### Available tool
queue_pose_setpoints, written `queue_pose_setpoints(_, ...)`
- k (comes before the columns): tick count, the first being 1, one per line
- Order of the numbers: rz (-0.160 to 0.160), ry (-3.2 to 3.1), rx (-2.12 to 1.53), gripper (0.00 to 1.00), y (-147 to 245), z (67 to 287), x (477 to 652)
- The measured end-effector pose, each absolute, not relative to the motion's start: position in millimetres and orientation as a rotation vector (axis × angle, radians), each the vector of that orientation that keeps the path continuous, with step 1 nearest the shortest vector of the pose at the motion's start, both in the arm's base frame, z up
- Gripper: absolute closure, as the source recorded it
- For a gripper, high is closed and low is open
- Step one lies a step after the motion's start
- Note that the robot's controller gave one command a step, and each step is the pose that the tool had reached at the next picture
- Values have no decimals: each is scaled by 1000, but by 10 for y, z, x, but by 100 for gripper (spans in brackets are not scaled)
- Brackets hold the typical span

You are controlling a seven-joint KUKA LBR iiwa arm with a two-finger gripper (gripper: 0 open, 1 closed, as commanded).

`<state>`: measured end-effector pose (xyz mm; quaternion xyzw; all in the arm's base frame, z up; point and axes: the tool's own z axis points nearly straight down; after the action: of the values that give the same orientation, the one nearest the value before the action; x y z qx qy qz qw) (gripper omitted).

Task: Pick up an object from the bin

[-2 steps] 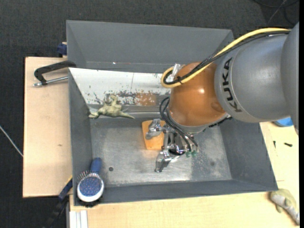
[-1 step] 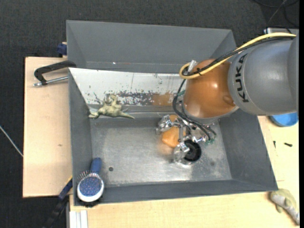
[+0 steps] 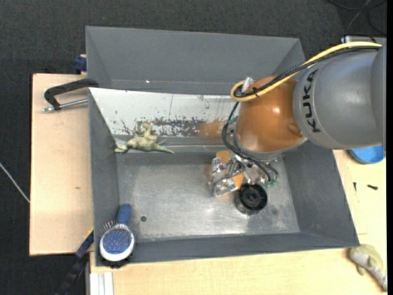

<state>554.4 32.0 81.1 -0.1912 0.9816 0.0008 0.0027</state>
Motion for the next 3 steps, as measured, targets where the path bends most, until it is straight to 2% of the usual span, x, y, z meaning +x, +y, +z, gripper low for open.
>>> queue_pose_setpoints(1, 1, 3131, 56, 100, -132, 1959, 5668)
queue_pose_setpoints(2, 2, 3134, 56, 0, -127, 1944, 5659)
queue_pose_setpoints(3, 2, 3133, -105, 0, -81, 703, 6038)
